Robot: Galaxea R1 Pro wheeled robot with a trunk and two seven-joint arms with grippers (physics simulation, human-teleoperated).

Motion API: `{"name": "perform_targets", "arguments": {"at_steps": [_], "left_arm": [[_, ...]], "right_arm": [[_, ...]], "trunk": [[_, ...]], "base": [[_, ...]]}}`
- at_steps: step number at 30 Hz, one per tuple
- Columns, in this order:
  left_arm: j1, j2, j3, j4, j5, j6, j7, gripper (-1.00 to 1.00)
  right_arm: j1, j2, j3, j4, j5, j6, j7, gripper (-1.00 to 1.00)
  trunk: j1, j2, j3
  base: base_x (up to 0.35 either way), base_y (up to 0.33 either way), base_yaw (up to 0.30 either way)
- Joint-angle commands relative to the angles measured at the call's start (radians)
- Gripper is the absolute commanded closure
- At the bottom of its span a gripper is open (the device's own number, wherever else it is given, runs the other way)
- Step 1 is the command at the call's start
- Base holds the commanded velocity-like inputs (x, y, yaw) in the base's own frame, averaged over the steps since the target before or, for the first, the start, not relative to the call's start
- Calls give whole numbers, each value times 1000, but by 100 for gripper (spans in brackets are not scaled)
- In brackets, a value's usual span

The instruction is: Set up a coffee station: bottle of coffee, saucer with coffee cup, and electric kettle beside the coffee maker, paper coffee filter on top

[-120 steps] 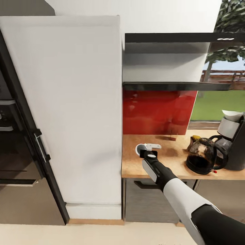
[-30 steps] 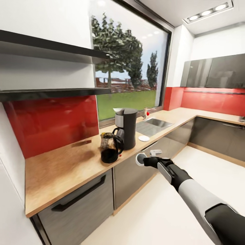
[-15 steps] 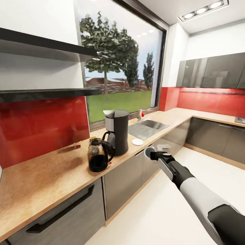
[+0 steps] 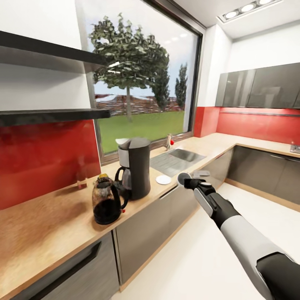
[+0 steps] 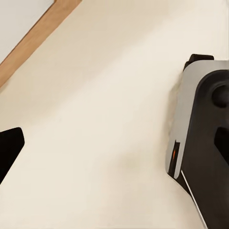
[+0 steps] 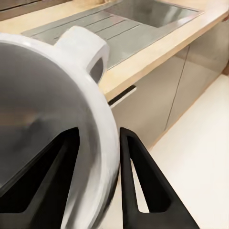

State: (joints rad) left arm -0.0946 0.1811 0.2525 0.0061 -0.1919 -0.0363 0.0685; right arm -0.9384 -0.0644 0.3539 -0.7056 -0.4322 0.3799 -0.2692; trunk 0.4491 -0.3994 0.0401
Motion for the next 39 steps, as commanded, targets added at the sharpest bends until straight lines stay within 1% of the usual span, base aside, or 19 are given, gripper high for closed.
{"name": "perform_targets", "arguments": {"at_steps": [1,7,22,35,36,37,39], "left_arm": [[-1,0,8,2,-11,-4,4,-100],[-1,0,10,2,-8,-4,5,-100],[-1,0,10,2,-5,-4,6,-100],[-1,-1,11,3,-3,-4,5,-100],[-1,-3,11,3,-3,-4,5,-100],[-1,-10,11,3,-3,-4,4,-100],[-1,-14,11,3,-3,-4,4,-100]], "right_arm": [[0,-2,7,-4,-11,2,-8,100],[-1,-2,9,-23,-8,4,-8,100],[-1,-2,9,-23,-8,2,-8,100],[-1,-2,8,-23,-7,4,-8,100],[-1,-2,8,-23,-7,4,-8,100],[-1,-2,8,-23,-7,4,-8,100],[-1,-2,9,-23,-7,4,-8,100]], "trunk": [[1,-1,0],[1,-1,0],[1,-1,0],[1,-1,0],[1,-1,0],[1,-1,0],[1,-1,0]], "base": [[288,-167,0],[289,-167,20],[289,-167,249],[261,-192,22],[63,-289,0],[26,-296,0],[14,-299,0]]}}
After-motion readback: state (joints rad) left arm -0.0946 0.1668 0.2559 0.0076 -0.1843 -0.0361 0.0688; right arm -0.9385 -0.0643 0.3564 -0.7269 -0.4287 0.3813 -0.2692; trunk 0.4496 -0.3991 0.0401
